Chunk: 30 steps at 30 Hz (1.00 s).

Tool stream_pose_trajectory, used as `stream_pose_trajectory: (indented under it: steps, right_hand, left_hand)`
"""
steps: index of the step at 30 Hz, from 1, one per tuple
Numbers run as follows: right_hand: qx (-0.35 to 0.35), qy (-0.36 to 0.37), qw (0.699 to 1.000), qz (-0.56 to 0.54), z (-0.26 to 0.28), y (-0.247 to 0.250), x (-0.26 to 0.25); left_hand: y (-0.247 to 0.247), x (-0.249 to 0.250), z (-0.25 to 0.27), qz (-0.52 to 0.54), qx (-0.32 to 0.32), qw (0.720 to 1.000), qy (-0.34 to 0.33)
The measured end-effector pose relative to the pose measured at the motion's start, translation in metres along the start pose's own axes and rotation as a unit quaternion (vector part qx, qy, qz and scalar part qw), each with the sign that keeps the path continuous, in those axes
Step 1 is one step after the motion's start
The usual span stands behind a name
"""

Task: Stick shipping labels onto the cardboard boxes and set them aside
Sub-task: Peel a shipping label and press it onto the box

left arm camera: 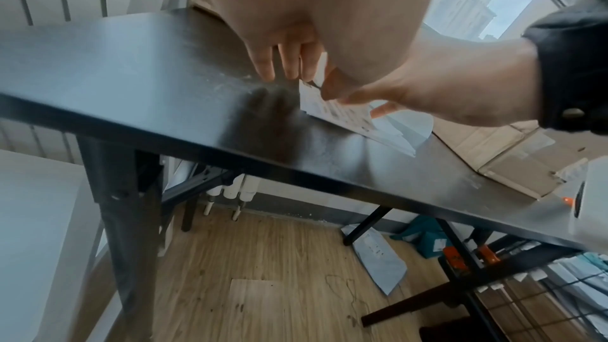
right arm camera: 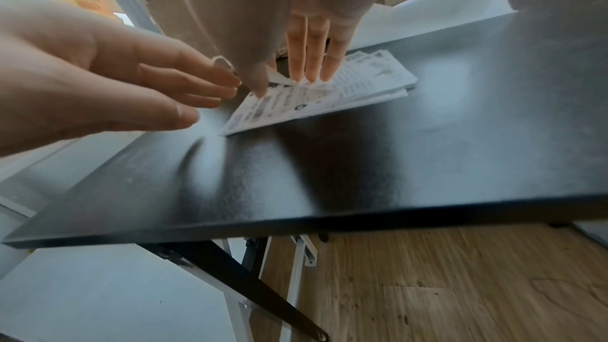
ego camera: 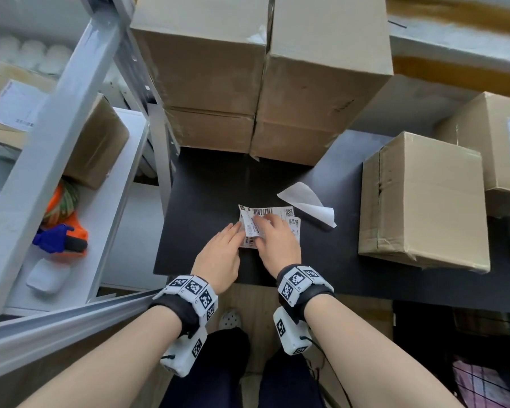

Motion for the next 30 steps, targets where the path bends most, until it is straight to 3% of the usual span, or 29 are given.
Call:
stream_pose_trajectory:
  steps: [6, 11, 15, 18, 23, 30]
  right_hand:
    - [0.008, -0.022, 0.999, -0.045, 0.003, 0.024, -0.001]
    - [0.073, -0.052, 0.988, -0.123, 0.007, 0.068, -0.003]
    - [0.123, -0.052, 0.974, -0.185, 0.008, 0.104, 0.003]
    - [0.144, -0.047, 0.965, -0.213, 0.009, 0.128, 0.009]
    - [0.159, -0.028, 0.956, -0.247, 0.012, 0.159, 0.017]
    - [0.145, -0.025, 0.95, -0.276, 0.013, 0.174, 0.033]
  left_hand:
    - [0.019, 0.015, -0.008, 0.086, 0.002, 0.995, 0.042]
    - [0.046, 0.037, -0.03, 0.126, 0.02, 0.987, 0.095]
    - [0.065, 0.068, -0.044, 0.119, 0.007, 0.99, 0.069]
    - [0.079, 0.091, -0.053, 0.171, 0.044, 0.982, 0.062]
    - [0.101, 0.115, -0.064, 0.269, 0.133, 0.948, 0.109]
    - [0.102, 0.131, -0.071, 0.276, 0.13, 0.944, 0.125]
Point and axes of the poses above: each hand's wrist, its own z-axis away from the middle knuckle, its own y-axis out of the back of the hand, x = y × z, the point moved 4 cm from there along -z, towards the middle knuckle, and after that the axes turned 6 degrees about x, right-handed, at the moved point
